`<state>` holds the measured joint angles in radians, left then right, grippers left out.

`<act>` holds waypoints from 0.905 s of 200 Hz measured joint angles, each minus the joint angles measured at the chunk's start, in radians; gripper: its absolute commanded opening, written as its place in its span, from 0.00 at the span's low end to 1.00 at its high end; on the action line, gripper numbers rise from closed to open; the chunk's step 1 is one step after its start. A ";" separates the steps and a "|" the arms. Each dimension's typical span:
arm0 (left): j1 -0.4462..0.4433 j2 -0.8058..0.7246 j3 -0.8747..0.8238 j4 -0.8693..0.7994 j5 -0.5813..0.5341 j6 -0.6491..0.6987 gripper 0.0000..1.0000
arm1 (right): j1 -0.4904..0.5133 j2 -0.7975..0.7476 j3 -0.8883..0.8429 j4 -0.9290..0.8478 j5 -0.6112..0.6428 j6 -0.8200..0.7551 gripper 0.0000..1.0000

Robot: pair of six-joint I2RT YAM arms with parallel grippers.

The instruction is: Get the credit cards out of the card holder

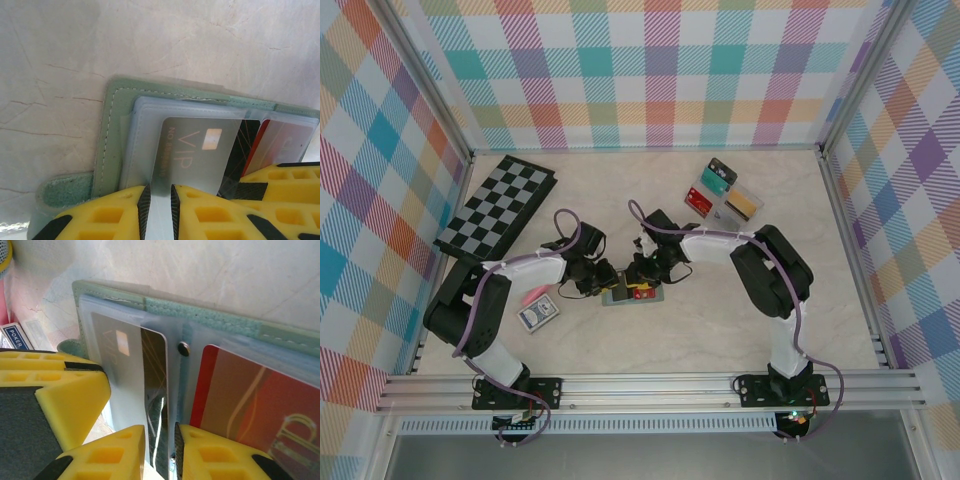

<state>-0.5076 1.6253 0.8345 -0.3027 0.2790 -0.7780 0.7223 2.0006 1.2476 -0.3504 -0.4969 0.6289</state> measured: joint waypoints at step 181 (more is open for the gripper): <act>-0.001 -0.049 -0.043 0.038 -0.019 -0.024 0.37 | -0.010 -0.062 -0.053 0.005 0.011 -0.021 0.00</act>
<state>-0.5083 1.5764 0.7910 -0.2649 0.2604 -0.8021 0.7120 1.9385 1.1946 -0.3454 -0.4854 0.6083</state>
